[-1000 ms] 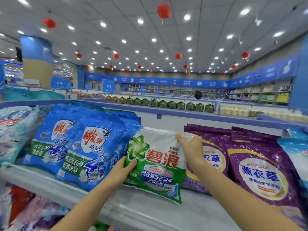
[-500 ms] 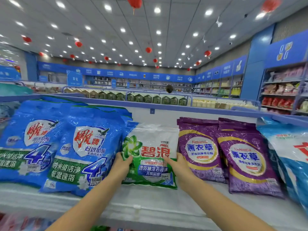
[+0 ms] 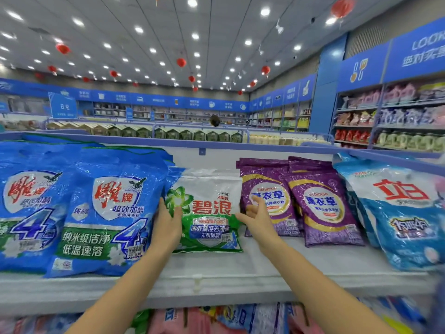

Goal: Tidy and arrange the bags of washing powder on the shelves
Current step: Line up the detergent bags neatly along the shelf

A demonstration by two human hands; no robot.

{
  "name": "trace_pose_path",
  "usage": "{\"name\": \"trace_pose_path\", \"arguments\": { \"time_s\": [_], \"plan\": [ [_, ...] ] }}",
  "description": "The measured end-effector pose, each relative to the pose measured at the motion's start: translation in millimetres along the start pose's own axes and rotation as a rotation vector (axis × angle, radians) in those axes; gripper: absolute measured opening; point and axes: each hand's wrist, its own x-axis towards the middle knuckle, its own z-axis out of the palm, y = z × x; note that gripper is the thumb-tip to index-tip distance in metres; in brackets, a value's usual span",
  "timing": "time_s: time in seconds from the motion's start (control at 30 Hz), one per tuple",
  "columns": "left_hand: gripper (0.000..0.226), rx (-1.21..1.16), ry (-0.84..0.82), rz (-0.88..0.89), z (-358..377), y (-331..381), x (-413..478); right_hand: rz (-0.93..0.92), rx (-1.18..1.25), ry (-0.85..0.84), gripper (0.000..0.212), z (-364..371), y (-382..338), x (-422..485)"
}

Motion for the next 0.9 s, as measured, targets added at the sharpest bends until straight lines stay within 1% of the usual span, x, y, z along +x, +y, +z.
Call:
{"name": "trace_pose_path", "arguments": {
  "time_s": [0.07, 0.17, 0.27, 0.33, 0.43, 0.53, 0.6, 0.73, 0.83, 0.87, 0.9],
  "plan": [
    [0.060, -0.008, 0.010, 0.107, -4, 9, -13, -0.104, -0.028, 0.057, 0.058, -18, -10, -14],
    [0.053, -0.006, 0.004, 0.276, -5, 24, -33, -0.301, -0.070, 0.141, 0.039, -49, -24, -45],
    [0.046, -0.024, -0.069, 0.355, 4, 39, -54, -0.429, -0.095, 0.232, 0.030, -86, -26, -88],
    [0.032, -0.077, -0.140, 0.420, 13, 47, -71, -0.467, -0.132, 0.303, 0.026, -114, -19, -121],
    [0.013, -0.217, -0.303, 0.423, 33, 51, -106, -0.429, -0.180, 0.433, 0.020, -163, 2, -174],
    [0.010, -0.328, -0.459, 0.357, 57, 44, -146, -0.358, -0.197, 0.593, 0.019, -214, 23, -227],
    [0.013, -0.330, -0.554, 0.308, 77, 35, -175, -0.297, -0.218, 0.700, 0.020, -248, 36, -266],
    [0.017, -0.304, -0.707, 0.194, 128, 16, -244, -0.166, -0.254, 0.861, 0.022, -313, 68, -346],
    [0.010, -0.294, -0.795, 0.134, 170, 9, -302, -0.085, -0.254, 0.938, 0.022, -357, 90, -399],
    [0.010, -0.289, -0.816, 0.127, 184, 9, -321, -0.065, -0.255, 0.956, 0.023, -372, 96, -415],
    [0.014, -0.277, -0.836, 0.123, 198, 10, -340, -0.045, -0.257, 0.975, 0.023, -387, 101, -430]
  ]
}}
